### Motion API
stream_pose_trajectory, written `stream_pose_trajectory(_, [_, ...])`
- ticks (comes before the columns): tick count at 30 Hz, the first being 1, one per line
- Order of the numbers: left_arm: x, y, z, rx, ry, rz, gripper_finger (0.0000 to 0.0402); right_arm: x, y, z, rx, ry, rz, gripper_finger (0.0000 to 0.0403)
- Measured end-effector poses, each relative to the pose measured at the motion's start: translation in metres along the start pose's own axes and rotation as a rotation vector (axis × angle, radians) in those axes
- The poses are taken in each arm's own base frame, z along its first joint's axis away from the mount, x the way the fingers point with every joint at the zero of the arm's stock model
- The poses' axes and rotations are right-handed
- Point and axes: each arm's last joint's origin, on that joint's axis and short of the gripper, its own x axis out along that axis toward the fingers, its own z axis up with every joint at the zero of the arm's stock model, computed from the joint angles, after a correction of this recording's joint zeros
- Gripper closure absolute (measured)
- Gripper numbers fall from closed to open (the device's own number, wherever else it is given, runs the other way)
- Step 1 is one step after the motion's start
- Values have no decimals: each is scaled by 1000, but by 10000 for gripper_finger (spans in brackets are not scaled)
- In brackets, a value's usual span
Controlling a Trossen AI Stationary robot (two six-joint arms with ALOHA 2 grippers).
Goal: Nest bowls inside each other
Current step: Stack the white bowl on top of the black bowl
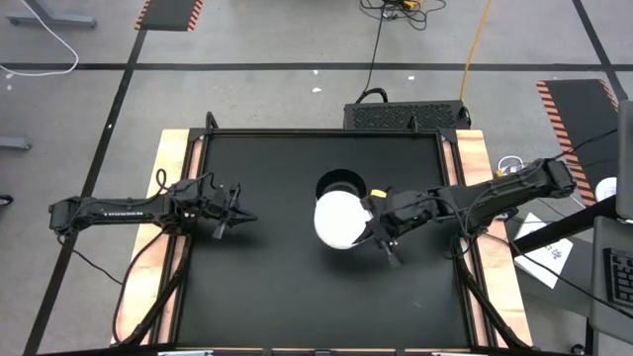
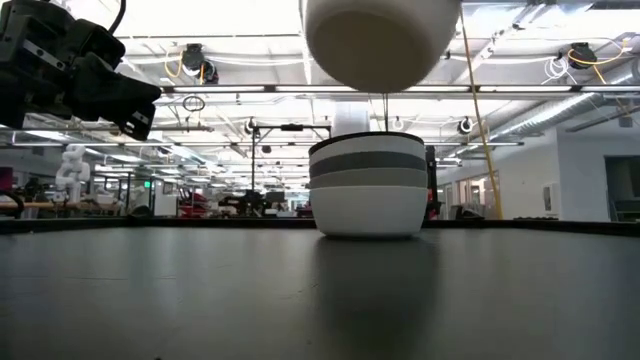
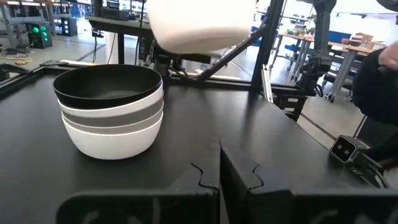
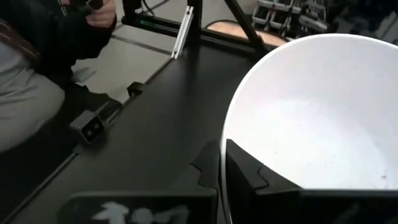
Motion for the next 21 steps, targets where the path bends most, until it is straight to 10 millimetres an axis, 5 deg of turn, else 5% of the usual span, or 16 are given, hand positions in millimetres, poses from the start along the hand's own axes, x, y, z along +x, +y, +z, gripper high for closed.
stream_pose_trajectory(11, [0, 0, 0, 3, 2, 0, 398, -15, -15, -38, 75, -2, -87, 403])
stream_pose_trajectory(21, [0, 0, 0, 22, 2, -1, 398, -22, -51, -45, 5, -16, -277, 403])
